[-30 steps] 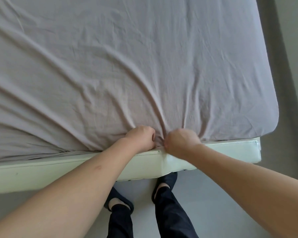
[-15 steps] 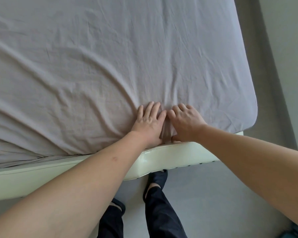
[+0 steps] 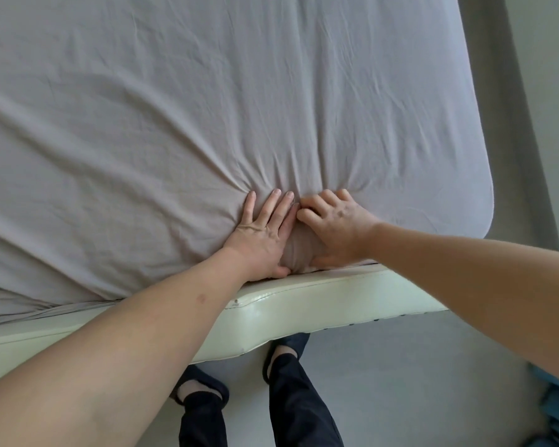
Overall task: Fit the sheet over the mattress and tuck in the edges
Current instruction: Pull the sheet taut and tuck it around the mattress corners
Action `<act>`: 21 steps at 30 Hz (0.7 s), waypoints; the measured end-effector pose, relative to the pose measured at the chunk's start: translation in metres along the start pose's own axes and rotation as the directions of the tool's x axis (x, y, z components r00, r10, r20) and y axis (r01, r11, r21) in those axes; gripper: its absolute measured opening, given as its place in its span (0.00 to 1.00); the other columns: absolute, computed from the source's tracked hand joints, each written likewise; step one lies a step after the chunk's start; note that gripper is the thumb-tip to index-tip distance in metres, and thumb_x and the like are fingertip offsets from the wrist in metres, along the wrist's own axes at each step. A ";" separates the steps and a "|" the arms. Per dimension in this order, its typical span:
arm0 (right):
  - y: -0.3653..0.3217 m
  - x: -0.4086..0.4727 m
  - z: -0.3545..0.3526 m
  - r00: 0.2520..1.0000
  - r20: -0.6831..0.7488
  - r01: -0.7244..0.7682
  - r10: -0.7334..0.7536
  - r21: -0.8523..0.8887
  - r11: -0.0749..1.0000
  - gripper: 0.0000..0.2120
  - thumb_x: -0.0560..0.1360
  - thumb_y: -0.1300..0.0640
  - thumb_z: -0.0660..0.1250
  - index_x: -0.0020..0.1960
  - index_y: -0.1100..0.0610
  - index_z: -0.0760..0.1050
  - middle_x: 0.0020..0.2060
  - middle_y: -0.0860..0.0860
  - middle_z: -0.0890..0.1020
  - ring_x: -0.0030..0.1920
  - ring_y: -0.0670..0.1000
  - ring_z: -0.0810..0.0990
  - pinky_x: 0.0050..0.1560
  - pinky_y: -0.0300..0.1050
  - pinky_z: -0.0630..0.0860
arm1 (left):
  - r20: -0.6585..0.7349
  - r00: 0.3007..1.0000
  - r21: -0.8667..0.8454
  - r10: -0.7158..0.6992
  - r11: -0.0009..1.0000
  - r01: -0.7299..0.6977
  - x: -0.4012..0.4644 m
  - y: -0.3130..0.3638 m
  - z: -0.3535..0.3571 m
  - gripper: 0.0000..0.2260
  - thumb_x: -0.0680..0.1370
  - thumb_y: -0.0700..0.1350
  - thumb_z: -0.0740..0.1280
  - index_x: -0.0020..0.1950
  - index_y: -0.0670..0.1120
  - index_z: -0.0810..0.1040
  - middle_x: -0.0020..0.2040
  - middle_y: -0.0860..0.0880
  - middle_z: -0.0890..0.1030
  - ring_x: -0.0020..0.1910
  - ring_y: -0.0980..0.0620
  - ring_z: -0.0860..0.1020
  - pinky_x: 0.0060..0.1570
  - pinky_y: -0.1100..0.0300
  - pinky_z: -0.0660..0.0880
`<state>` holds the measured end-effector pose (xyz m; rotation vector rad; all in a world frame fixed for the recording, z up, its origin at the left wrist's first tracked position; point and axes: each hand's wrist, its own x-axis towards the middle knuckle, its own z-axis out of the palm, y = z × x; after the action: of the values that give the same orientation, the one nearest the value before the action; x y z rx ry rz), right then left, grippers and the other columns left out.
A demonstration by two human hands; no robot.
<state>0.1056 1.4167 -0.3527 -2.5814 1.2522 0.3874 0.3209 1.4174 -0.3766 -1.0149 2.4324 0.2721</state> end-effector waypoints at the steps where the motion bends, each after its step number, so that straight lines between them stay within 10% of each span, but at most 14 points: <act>1: 0.004 0.000 -0.006 1.000 -0.018 0.001 0.000 0.032 0.999 0.43 0.63 0.24 0.64 0.67 0.51 0.69 0.63 0.52 0.72 0.59 0.58 0.72 0.58 0.56 0.69 | 0.010 1.000 0.001 0.007 1.000 -0.007 -0.002 0.001 -0.001 0.57 0.70 0.73 0.63 0.82 0.44 0.35 0.81 0.42 0.33 0.80 0.40 0.33 0.73 0.31 0.35; 6: 0.010 -0.006 -0.013 0.975 -0.002 -0.222 0.222 0.029 0.975 0.58 0.64 0.19 0.60 0.83 0.50 0.47 0.82 0.56 0.51 0.81 0.59 0.48 0.75 0.68 0.55 | -0.062 0.993 -0.149 0.097 0.983 -0.105 -0.007 -0.023 -0.028 0.46 0.72 0.76 0.57 0.82 0.55 0.48 0.82 0.45 0.47 0.81 0.43 0.45 0.77 0.38 0.43; 11: 0.007 -0.026 0.008 0.996 0.062 -0.064 0.067 -0.037 0.997 0.43 0.75 0.23 0.49 0.82 0.42 0.41 0.82 0.57 0.43 0.81 0.61 0.40 0.76 0.72 0.46 | -0.051 0.999 -0.113 0.004 0.994 -0.010 -0.024 -0.017 -0.007 0.36 0.76 0.74 0.51 0.80 0.68 0.40 0.82 0.46 0.33 0.80 0.41 0.33 0.72 0.29 0.36; 14: 0.025 -0.040 0.005 0.984 0.158 0.086 -0.077 -0.050 0.995 0.34 0.79 0.29 0.48 0.81 0.35 0.41 0.82 0.53 0.41 0.81 0.60 0.39 0.77 0.70 0.43 | 0.106 0.974 -0.192 0.202 0.965 -0.179 -0.031 -0.032 -0.017 0.29 0.82 0.63 0.55 0.79 0.71 0.43 0.81 0.50 0.31 0.80 0.45 0.32 0.74 0.33 0.33; 18: 0.031 -0.035 -0.032 0.972 0.180 0.169 -0.152 -0.083 0.982 0.23 0.80 0.35 0.51 0.75 0.30 0.61 0.79 0.51 0.62 0.77 0.60 0.62 0.74 0.63 0.61 | 0.104 0.880 -0.188 0.464 0.878 -0.440 -0.061 -0.070 -0.037 0.17 0.82 0.53 0.58 0.68 0.60 0.77 0.76 0.53 0.71 0.76 0.48 0.68 0.73 0.48 0.65; 21: -0.009 0.002 -0.062 0.994 0.069 0.085 -0.084 -0.001 0.996 0.20 0.79 0.41 0.59 0.68 0.43 0.74 0.65 0.52 0.76 0.64 0.58 0.76 0.63 0.57 0.72 | -0.140 0.947 -0.200 0.290 0.928 -0.313 -0.092 -0.088 -0.035 0.15 0.76 0.47 0.58 0.56 0.50 0.81 0.61 0.49 0.82 0.59 0.45 0.81 0.52 0.52 0.79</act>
<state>0.1217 1.4002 -0.2942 -2.5909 1.1165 0.4578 0.4267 1.3995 -0.2992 -0.7524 2.7022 0.6183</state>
